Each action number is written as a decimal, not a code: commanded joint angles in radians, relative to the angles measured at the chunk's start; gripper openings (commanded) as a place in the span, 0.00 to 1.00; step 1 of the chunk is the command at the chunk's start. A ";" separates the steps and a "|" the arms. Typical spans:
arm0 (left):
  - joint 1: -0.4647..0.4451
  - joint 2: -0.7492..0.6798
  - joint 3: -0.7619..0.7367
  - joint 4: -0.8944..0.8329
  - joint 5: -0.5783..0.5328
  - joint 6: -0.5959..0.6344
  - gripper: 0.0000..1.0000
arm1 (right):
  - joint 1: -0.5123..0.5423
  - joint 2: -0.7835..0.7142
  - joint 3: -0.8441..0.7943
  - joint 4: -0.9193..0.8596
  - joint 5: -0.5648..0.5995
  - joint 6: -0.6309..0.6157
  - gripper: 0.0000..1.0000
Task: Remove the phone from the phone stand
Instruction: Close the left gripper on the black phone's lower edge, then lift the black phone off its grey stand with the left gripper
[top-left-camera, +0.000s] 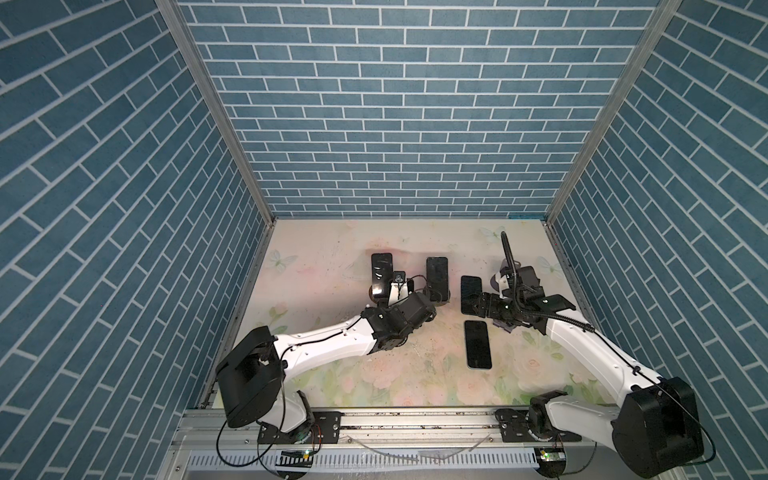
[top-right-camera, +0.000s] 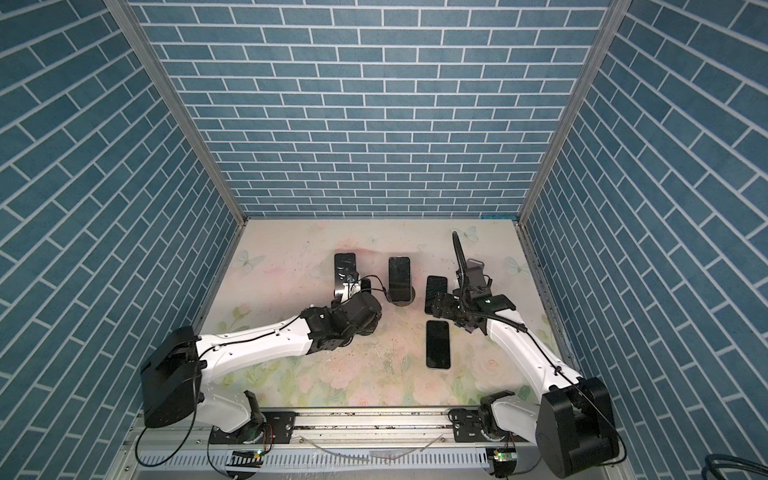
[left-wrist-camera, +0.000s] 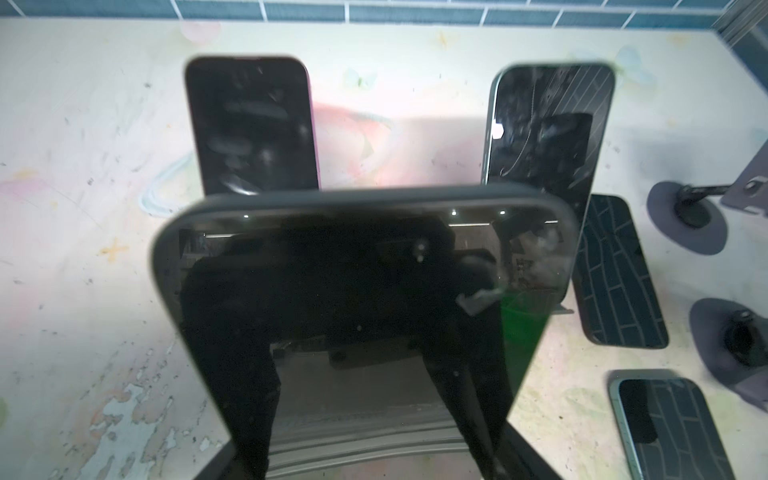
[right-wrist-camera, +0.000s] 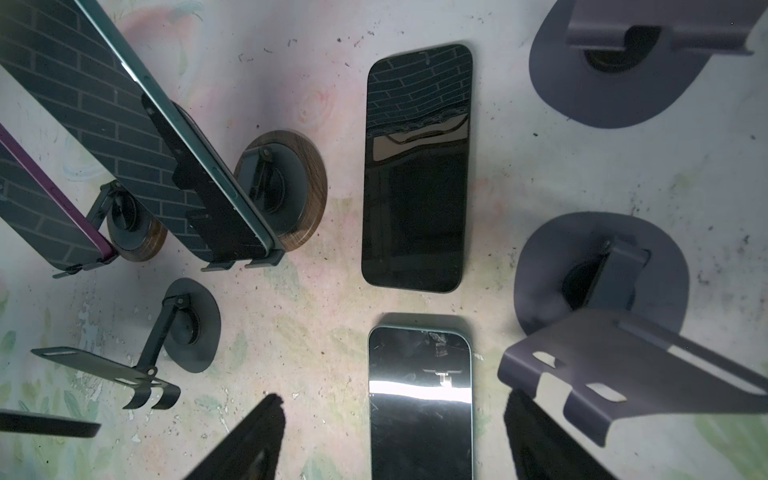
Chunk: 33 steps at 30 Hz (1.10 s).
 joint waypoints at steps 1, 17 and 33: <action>-0.004 -0.060 -0.028 -0.010 -0.103 0.024 0.58 | 0.006 0.002 -0.019 0.013 -0.011 0.005 0.84; 0.145 -0.279 -0.214 -0.216 -0.151 -0.033 0.58 | 0.026 0.046 0.011 0.017 -0.021 0.015 0.84; 0.425 -0.175 -0.285 -0.151 0.229 0.124 0.58 | 0.072 0.124 0.109 -0.010 0.010 0.012 0.84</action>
